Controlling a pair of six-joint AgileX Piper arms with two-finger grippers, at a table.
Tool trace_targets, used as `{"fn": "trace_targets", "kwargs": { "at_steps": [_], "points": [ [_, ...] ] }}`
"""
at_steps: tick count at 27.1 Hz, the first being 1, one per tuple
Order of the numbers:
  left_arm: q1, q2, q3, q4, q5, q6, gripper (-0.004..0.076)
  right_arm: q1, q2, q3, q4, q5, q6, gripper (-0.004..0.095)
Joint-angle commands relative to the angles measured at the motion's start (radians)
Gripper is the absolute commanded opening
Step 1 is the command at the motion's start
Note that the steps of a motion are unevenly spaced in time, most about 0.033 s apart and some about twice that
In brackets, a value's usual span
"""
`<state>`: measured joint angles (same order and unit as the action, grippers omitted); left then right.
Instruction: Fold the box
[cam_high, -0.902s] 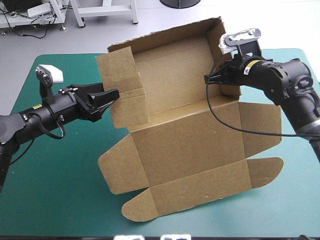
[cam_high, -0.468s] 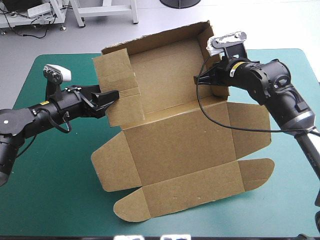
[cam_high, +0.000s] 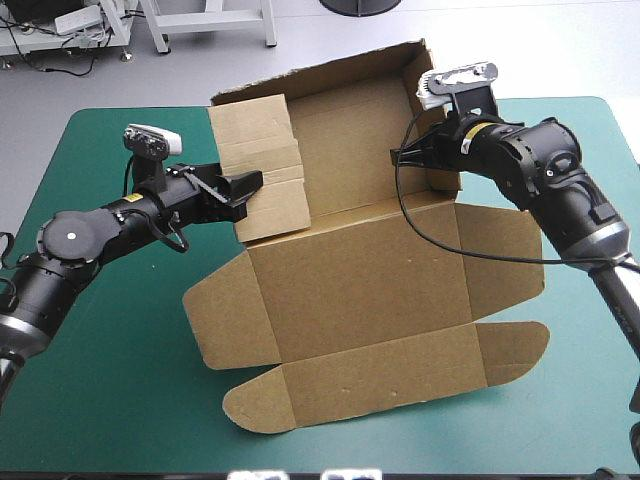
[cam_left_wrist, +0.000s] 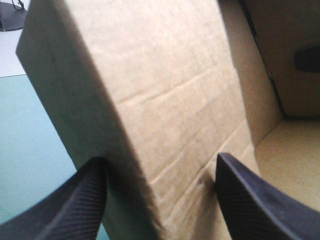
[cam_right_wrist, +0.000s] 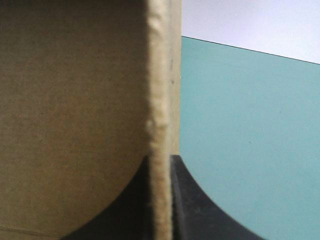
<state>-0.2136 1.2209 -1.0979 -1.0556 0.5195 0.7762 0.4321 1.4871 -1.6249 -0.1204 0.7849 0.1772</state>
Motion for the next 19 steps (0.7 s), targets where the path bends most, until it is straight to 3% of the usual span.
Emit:
{"fn": "trace_targets", "kwargs": {
  "at_steps": [1,10,19],
  "points": [
    [-0.044,-0.009,-0.045,-0.016,-0.115,-0.028,0.0438,0.001,-0.031,-0.033,-0.026,-0.082,0.056,-0.0019],
    [-0.083,0.073,-0.09,0.028,-0.177,-0.093,0.0386,0.032,0.015,-0.033,-0.042,-0.084,0.103,-0.0019],
    [-0.09,0.139,-0.166,0.063,-0.188,-0.136,0.0223,0.042,0.062,-0.033,-0.058,-0.072,0.123,-0.0019]
  ]
}}
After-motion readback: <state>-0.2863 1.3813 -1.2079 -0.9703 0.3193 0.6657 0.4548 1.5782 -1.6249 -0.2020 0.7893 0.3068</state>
